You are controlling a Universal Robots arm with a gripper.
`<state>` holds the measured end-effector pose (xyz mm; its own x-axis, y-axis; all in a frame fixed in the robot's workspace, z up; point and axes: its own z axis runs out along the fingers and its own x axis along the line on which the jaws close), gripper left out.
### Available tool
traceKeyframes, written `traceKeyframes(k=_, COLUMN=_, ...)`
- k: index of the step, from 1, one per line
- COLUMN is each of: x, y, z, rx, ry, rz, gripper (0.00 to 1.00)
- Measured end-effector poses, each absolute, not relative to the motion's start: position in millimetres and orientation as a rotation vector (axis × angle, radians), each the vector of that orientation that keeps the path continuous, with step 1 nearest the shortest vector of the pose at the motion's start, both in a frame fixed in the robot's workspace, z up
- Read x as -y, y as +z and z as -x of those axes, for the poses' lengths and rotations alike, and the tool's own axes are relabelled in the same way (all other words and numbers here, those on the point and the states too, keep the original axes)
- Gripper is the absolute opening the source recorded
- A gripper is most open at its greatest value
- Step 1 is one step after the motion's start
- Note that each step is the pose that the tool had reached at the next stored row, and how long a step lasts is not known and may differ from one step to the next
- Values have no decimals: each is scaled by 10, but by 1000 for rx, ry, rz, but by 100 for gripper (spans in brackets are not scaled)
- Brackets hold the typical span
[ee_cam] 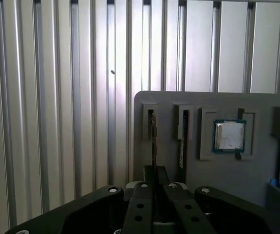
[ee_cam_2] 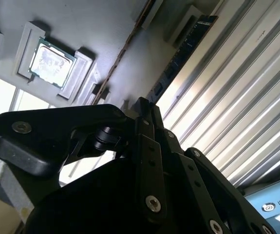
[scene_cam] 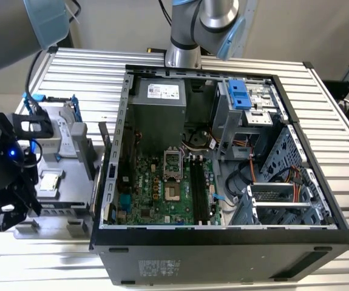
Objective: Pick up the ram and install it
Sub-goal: 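Pick up the ram and move it above insertion slot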
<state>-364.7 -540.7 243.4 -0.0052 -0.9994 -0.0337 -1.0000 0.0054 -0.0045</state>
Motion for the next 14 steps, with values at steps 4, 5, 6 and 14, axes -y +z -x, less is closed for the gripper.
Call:
traceKeyframes(k=4, x=5407, y=2469, z=3647, rx=-2208, ry=32, rz=2196, gripper=0)
traceKeyframes(k=5, x=5408, y=2478, z=3647, rx=-2208, ry=32, rz=2196, gripper=0)
traceKeyframes(k=6, x=5408, y=2487, z=3647, rx=-2208, ry=32, rz=2196, gripper=0)
traceKeyframes(k=14, x=5408, y=2569, z=3647, rx=-2208, ry=32, rz=2196, gripper=0)
